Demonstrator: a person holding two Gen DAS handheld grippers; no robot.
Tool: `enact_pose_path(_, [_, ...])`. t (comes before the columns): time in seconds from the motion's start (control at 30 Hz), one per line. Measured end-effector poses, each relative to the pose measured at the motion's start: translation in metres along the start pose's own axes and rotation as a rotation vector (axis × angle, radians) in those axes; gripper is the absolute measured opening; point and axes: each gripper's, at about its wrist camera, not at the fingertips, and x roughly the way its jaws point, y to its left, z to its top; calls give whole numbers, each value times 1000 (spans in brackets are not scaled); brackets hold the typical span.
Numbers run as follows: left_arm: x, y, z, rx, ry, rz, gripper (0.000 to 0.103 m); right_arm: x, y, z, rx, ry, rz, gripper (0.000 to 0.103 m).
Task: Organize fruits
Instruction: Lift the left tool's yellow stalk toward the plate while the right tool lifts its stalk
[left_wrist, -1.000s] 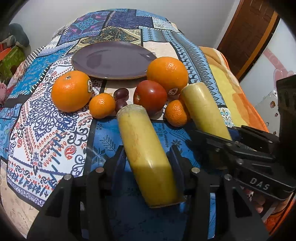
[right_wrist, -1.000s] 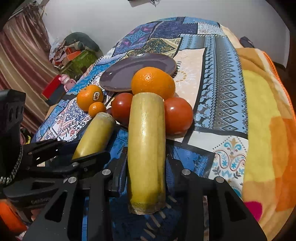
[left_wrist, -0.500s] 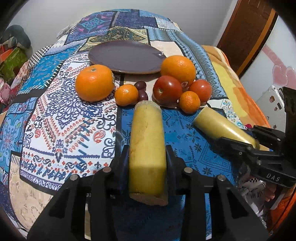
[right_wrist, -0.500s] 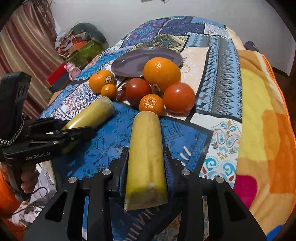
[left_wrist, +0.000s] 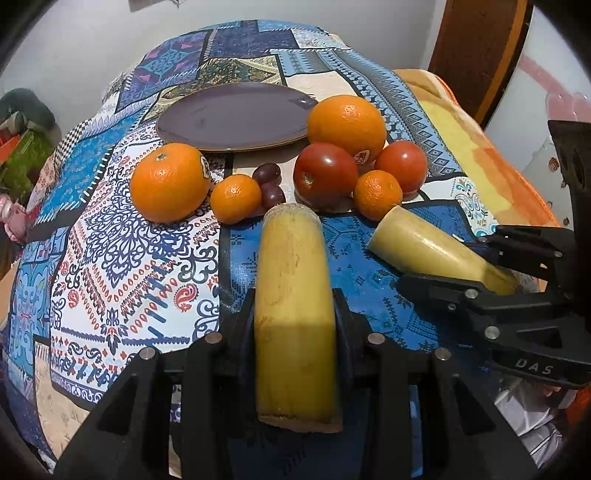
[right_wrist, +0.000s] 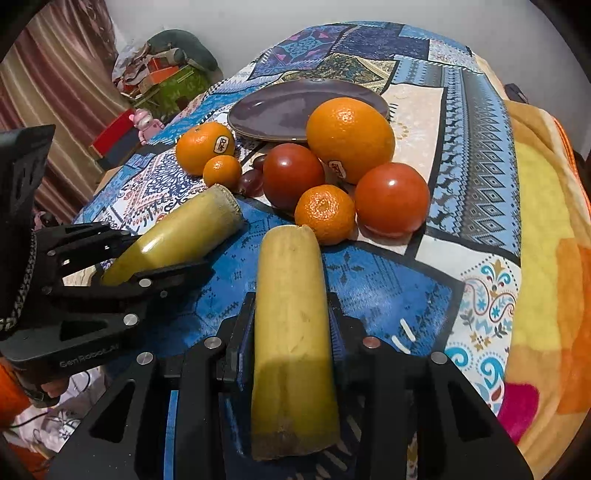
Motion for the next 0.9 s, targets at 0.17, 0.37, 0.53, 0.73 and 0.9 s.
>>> enact_pose_path(0.17, [-4, 6, 2, -23, 11, -18, 36, -9, -1, 0, 10, -25, 10, 32])
enact_pose_path(0.37, [-19, 14, -2, -46, -1, -20, 36, -34, 2, 3, -1, -82, -4, 32])
enact_pose_path(0.53, [-34, 25, 0, -83, -30, -23, 36, -45, 9, 8, -20, -114, -12, 32])
enact_pose_path(0.73, [-59, 29, 11, -78, -100, -8, 36, -53, 17, 26, -34, -155, -19, 32])
enact_pose_path(0.9, [-76, 35, 27, -84, -154, -4, 36, -61, 20, 44, -51, -193, -31, 32])
